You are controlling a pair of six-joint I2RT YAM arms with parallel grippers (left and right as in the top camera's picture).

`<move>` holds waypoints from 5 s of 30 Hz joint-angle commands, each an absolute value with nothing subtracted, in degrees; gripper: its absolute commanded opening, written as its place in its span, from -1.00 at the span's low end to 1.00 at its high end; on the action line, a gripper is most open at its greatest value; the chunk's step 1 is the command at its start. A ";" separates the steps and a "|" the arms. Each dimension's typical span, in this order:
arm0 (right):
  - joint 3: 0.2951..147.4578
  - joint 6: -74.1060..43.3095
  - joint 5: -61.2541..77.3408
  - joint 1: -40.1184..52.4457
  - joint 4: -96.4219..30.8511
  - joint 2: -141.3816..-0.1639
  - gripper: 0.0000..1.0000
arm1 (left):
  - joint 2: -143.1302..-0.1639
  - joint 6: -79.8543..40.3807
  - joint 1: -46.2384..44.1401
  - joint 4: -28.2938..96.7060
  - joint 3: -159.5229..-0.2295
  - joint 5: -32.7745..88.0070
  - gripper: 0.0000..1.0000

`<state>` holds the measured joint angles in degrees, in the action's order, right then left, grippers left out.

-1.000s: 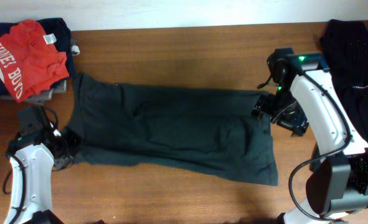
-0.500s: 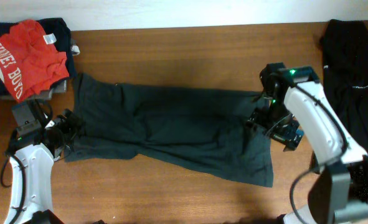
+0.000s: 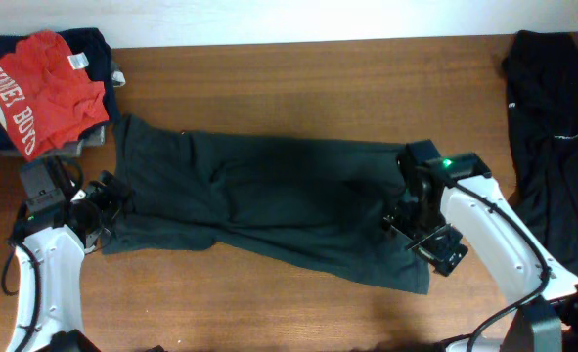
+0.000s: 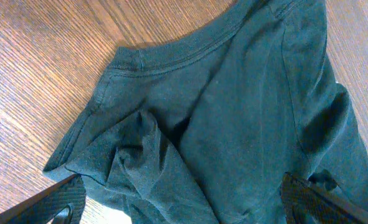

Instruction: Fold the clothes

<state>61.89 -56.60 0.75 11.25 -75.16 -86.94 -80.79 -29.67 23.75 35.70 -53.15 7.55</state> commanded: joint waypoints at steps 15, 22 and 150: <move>45.28 -69.54 3.79 11.51 -62.74 -86.50 0.98 | -80.71 -30.39 23.64 35.57 -53.71 8.19 0.98; 37.26 -69.49 8.80 11.49 -52.36 -86.50 0.98 | -80.71 -30.37 23.64 35.59 -53.71 8.19 0.98; 50.35 -47.77 -7.05 2.42 -39.70 -82.76 -0.54 | -92.73 -26.30 18.52 24.38 -55.13 17.19 -0.73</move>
<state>49.32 -49.65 -6.61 3.70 -40.51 -83.64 -92.18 -25.98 18.70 25.23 -53.91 20.73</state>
